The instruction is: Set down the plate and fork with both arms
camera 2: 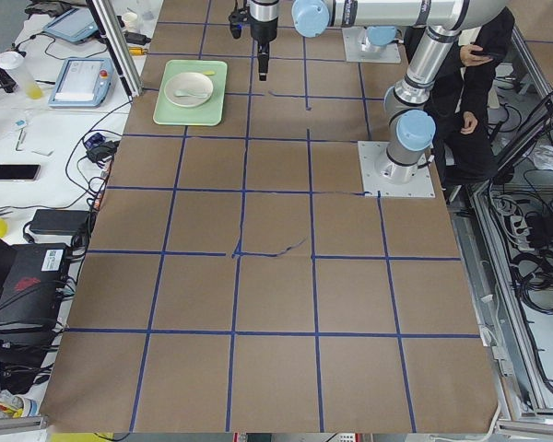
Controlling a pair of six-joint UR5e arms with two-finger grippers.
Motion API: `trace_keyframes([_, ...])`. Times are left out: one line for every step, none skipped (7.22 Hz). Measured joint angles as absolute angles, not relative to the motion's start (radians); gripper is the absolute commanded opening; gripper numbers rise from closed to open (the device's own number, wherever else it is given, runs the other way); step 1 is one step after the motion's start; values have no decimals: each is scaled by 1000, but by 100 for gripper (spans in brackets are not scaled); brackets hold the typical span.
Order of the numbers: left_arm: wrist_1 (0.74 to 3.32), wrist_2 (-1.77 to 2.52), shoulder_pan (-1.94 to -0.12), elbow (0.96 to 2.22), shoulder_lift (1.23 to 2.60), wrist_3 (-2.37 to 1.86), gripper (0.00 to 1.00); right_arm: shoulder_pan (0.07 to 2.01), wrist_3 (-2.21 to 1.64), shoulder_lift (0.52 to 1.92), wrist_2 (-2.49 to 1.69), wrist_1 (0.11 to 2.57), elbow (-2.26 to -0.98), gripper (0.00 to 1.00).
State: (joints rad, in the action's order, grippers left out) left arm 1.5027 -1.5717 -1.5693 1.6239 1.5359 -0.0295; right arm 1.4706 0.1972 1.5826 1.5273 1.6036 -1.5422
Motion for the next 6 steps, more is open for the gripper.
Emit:
trace_keyframes([1521, -1569, -1578, 1600, 1541, -31, 100, 1471, 198, 1582, 1526, 1602, -1546, 100])
trace_keyframes([1534, -1568, -1587, 1588, 1547, -32, 100, 1472, 197, 1587, 1533, 1615, -1559, 100])
trace_keyframes([1538, -1567, -1595, 1581, 1552, -33, 100, 1477, 195, 1598, 1541, 1641, -1582, 100])
trace_keyframes([1538, -1567, -1605, 1580, 1553, -33, 100, 1491, 193, 1614, 1546, 1665, -1611, 100])
trace_keyframes([1537, -1568, -1614, 1583, 1555, -34, 100, 1521, 192, 1624, 1552, 1679, -1635, 100])
trace_keyframes([1536, -1570, -1619, 1585, 1557, -33, 100, 1561, 190, 1627, 1570, 1685, -1646, 100])
